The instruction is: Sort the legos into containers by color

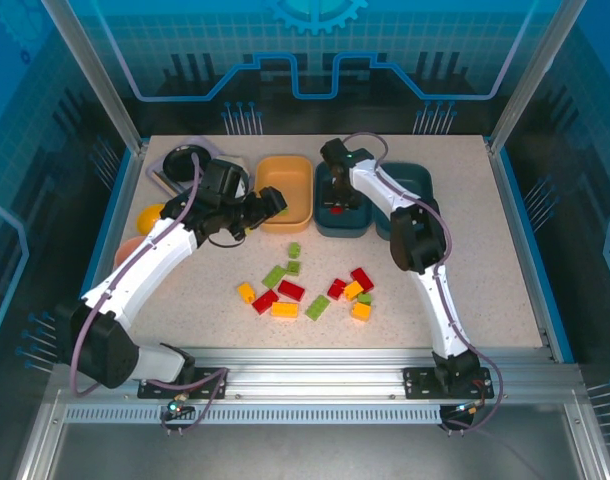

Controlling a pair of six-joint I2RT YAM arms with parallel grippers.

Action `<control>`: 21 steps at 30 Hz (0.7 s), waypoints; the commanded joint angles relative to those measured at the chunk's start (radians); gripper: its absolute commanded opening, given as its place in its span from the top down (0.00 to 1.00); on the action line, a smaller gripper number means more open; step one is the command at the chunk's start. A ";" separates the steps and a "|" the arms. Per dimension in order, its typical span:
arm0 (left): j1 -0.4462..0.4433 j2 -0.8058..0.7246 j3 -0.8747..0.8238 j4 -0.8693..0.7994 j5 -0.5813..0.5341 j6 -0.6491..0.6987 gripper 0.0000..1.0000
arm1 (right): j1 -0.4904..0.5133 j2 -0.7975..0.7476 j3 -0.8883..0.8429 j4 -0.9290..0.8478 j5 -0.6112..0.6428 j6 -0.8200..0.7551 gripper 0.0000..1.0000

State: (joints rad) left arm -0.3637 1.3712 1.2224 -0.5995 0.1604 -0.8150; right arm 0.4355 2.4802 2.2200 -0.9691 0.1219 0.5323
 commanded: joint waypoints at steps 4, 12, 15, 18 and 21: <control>0.005 -0.045 0.010 -0.125 -0.054 -0.032 0.13 | -0.006 -0.121 -0.005 -0.029 -0.050 -0.027 0.39; 0.005 -0.135 -0.043 -0.202 -0.071 -0.046 0.13 | 0.038 -0.507 -0.275 0.123 0.002 -0.081 0.38; 0.006 -0.152 -0.048 -0.232 -0.071 -0.050 0.13 | 0.065 -0.662 -0.424 0.179 0.019 -0.088 0.38; 0.006 -0.175 -0.059 -0.238 -0.062 -0.052 0.13 | 0.103 -0.788 -0.545 0.194 0.050 -0.086 0.38; 0.005 -0.191 -0.072 -0.245 -0.048 -0.047 0.13 | 0.147 -0.903 -0.664 0.192 0.074 -0.068 0.38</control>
State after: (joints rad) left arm -0.3637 1.2118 1.1671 -0.8043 0.1089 -0.8501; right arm 0.5495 1.6138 1.6489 -0.7776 0.1577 0.4660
